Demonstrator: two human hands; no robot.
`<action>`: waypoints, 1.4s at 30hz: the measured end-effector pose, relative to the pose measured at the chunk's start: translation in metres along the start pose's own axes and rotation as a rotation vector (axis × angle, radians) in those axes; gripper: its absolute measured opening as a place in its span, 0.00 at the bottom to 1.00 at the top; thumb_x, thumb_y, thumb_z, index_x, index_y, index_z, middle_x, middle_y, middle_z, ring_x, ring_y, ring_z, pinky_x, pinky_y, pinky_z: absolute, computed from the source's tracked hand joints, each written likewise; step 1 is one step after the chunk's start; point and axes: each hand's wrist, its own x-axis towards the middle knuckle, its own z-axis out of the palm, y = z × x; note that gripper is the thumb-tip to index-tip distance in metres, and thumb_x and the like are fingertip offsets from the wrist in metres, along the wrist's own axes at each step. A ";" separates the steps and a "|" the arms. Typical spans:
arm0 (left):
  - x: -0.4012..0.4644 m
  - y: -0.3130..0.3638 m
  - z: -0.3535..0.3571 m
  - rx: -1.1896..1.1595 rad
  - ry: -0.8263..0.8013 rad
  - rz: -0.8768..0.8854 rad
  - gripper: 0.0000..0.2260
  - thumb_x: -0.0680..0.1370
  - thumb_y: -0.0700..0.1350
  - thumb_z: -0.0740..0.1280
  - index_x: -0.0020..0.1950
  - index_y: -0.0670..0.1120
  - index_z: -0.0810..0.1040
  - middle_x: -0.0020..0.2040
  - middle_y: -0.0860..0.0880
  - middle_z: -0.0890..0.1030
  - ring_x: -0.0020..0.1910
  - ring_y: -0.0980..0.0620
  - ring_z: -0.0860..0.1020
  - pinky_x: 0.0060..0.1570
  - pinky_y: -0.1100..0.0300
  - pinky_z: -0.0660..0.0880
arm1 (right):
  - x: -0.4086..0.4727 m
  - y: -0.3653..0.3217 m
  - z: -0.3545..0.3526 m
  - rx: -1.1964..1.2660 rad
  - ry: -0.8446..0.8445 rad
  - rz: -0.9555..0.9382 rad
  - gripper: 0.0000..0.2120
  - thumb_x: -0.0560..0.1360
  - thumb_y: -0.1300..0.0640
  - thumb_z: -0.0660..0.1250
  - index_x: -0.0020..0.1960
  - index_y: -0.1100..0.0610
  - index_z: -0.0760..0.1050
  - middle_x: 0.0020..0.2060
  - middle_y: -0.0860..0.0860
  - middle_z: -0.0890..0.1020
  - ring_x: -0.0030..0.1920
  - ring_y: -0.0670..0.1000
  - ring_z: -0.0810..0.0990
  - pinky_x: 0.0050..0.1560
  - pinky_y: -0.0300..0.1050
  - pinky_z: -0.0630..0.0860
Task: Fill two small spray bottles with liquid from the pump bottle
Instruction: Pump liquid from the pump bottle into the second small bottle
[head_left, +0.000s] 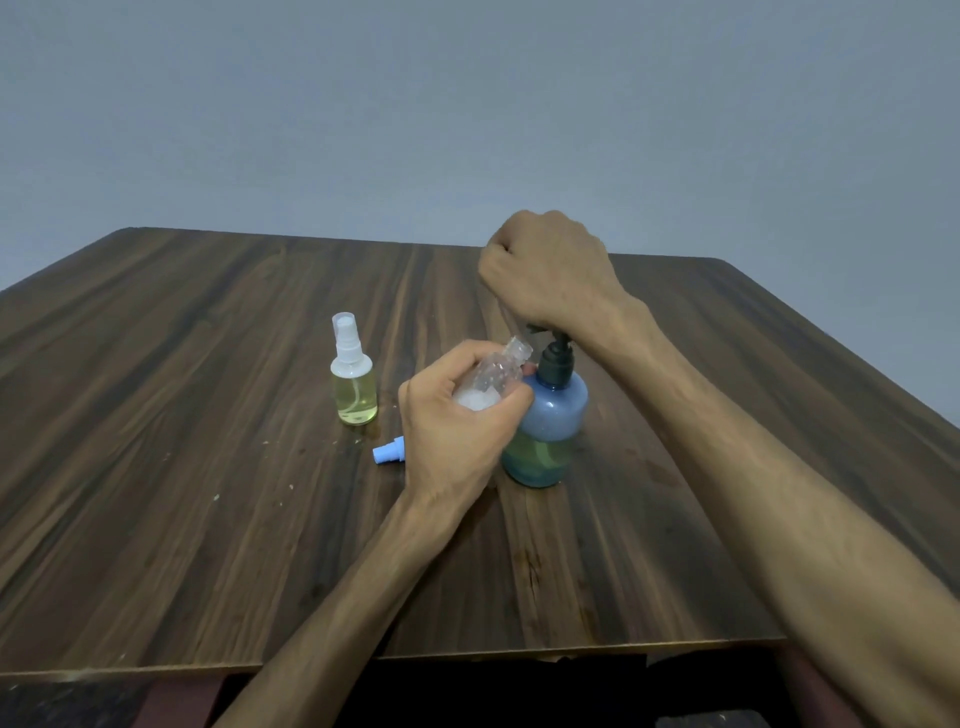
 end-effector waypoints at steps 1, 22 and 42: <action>0.000 0.000 0.001 0.004 0.002 0.000 0.09 0.71 0.37 0.73 0.49 0.42 0.88 0.42 0.47 0.87 0.44 0.46 0.85 0.44 0.58 0.81 | 0.001 0.001 0.001 0.008 -0.005 0.012 0.11 0.75 0.58 0.59 0.34 0.56 0.65 0.28 0.50 0.72 0.30 0.52 0.66 0.34 0.47 0.62; -0.003 0.006 0.001 0.023 0.028 -0.012 0.08 0.73 0.37 0.76 0.50 0.44 0.88 0.42 0.53 0.88 0.42 0.58 0.84 0.46 0.62 0.79 | -0.091 0.049 0.056 1.019 0.189 0.067 0.14 0.80 0.47 0.70 0.44 0.57 0.82 0.38 0.48 0.85 0.42 0.47 0.83 0.45 0.42 0.78; 0.002 0.010 -0.004 -0.003 0.158 -0.039 0.06 0.73 0.35 0.76 0.46 0.45 0.88 0.43 0.55 0.88 0.46 0.60 0.85 0.50 0.65 0.79 | -0.070 0.057 0.071 1.050 0.535 0.121 0.13 0.76 0.56 0.70 0.40 0.66 0.80 0.35 0.64 0.83 0.38 0.67 0.82 0.41 0.61 0.80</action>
